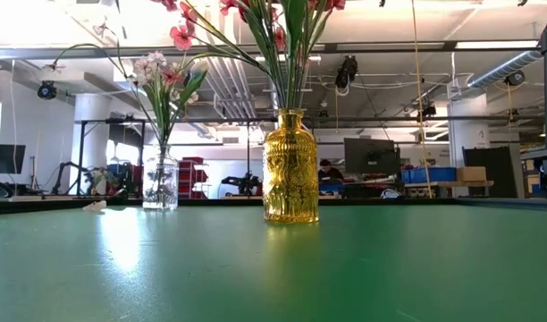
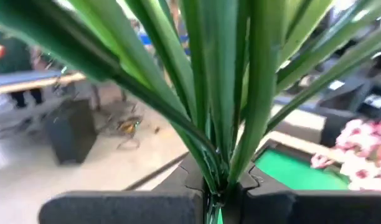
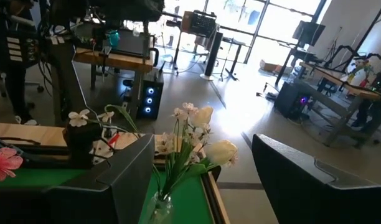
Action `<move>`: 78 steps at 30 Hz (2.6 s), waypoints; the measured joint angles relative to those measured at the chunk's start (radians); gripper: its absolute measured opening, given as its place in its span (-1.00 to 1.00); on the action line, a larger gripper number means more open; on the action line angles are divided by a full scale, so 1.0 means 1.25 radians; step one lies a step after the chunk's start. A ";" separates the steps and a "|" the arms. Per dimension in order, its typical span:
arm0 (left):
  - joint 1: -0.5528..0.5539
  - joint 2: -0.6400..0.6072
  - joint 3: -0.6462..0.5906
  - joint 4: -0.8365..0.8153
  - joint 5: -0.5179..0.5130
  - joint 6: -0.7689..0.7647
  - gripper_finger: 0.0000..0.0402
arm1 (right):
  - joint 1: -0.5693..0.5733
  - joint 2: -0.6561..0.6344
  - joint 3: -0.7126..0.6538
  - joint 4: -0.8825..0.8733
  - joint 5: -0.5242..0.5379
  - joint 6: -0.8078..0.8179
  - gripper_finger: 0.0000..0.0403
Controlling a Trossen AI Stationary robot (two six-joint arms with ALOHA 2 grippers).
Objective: Sort flowers into vase by color
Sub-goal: Put the white flower into the transparent vase
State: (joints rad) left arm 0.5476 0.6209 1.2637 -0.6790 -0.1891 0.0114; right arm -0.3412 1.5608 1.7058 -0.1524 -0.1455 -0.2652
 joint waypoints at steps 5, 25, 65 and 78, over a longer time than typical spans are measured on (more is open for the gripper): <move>0.001 0.011 -0.043 -0.009 -0.104 -0.011 -1.00 | 0.000 0.000 0.000 0.000 0.000 -0.006 0.32; 0.003 -0.069 -0.420 0.324 -0.180 -0.041 -1.00 | 0.000 0.000 -0.020 -0.022 -0.002 -0.012 0.34; 0.009 -0.050 -0.613 0.527 -0.130 -0.097 -1.00 | 0.000 0.000 -0.020 -0.024 -0.002 -0.006 0.32; 0.009 0.032 -0.568 0.516 -0.134 -0.062 -1.00 | 0.000 0.000 -0.020 -0.024 -0.002 -0.006 0.33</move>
State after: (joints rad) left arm 0.5583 0.6614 0.5541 -0.0339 -0.3561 -0.0663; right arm -0.3410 1.5608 1.6806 -0.1828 -0.1485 -0.2726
